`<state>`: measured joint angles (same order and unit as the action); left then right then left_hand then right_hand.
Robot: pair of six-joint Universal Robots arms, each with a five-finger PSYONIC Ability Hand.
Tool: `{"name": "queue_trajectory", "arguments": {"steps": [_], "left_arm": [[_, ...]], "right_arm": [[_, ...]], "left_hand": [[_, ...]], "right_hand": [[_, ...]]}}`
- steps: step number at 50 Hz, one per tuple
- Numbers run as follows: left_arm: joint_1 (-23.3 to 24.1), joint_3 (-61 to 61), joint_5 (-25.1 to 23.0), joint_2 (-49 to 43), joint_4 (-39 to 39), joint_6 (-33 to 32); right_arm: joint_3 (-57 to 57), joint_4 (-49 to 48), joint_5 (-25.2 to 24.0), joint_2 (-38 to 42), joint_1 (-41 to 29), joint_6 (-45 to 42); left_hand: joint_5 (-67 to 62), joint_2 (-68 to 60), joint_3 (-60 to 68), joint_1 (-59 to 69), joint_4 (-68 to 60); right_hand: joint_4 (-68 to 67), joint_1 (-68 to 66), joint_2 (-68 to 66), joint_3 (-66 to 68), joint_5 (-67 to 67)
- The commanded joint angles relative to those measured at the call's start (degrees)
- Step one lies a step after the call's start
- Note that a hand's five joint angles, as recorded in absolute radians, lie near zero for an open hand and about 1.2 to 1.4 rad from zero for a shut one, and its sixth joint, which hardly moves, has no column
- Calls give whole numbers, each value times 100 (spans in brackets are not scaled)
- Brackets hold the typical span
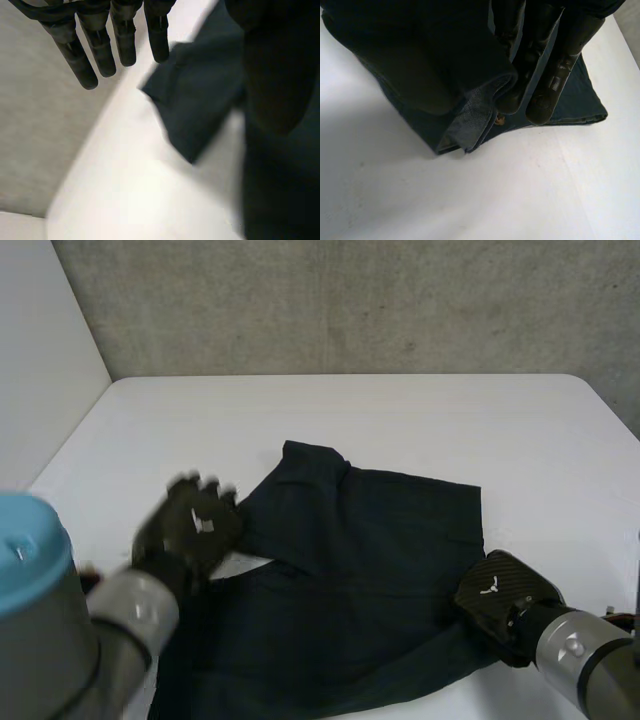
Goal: Fold the shorts.
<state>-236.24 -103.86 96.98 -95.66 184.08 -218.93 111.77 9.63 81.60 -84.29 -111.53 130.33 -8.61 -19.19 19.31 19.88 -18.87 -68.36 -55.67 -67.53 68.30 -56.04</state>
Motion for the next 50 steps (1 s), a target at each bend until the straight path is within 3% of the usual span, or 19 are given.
{"name": "queue_trajectory", "arguments": {"steps": [1, 2, 5, 13, 20, 29, 32, 35, 43, 48, 50], "left_arm": [[-1046, 445, -1619, -593, 576, 315], [-1134, 620, -1943, -872, 576, 481], [-1196, 1006, -2166, -1557, 576, 842], [-1266, 1877, -2227, -2824, 550, 984], [-1336, 2282, -2193, -3309, 480, 966], [-1345, 2731, -1973, -3749, 76, 923], [-1328, 2801, -1702, -3810, -30, 791], [-1266, 2801, -1394, -3811, -21, 685], [-1144, 2644, 47, -3565, -4, 580], [-1020, 2353, 14, -3416, 110, 641], [-941, 2248, -267, -3354, 373, 667]], "right_arm": [[258, -717, -12, 106, -9, 151], [267, -761, -12, 106, -18, 151], [302, -884, -12, 106, -9, 151], [451, -1209, -12, 220, 26, 160], [469, -1280, -12, 343, 35, 160], [469, -1297, -12, 361, 53, 160], [469, -1297, -12, 370, 53, 160], [469, -1306, -12, 370, 53, 160], [469, -1420, -12, 370, 44, 160], [469, -1429, -12, 370, 35, 160], [469, -1438, -12, 370, 44, 160]], "left_hand": [[-775, -717, 704, 647, -749], [-876, -817, 805, 748, -849], [-1195, -1136, 1124, 1067, -1168], [-1516, -1457, 1445, 1388, -1489], [-1918, -1860, 1847, 1790, -1892], [-4254, -4196, 4184, 4127, -4228], [-6131, -6072, 6060, 6003, -6104], [-6139, -6081, 6069, 6012, -6113], [-6139, -6081, 6069, 6012, -6113], [-6139, -6081, 6069, 6012, -6113], [-4032, -3973, 3961, 3904, -4005]], "right_hand": [[-1164, -2433, -1247, 1169, -1396], [-1164, -2433, -1247, 1169, -1396], [-1164, -2433, -1247, 1169, -1396], [-1164, -2433, -1247, 1169, -1396], [-1164, -2433, -1247, 1169, -1396], [-1164, -2433, -1247, 1169, -1396], [-1164, -2433, -1247, 1169, -1396], [-1164, -2433, -1247, 1169, -1396], [-1164, -2433, -1247, 1169, -1396], [-1164, -2433, -1247, 1169, -1396], [-1164, -2433, -1247, 1169, -1396]]}}
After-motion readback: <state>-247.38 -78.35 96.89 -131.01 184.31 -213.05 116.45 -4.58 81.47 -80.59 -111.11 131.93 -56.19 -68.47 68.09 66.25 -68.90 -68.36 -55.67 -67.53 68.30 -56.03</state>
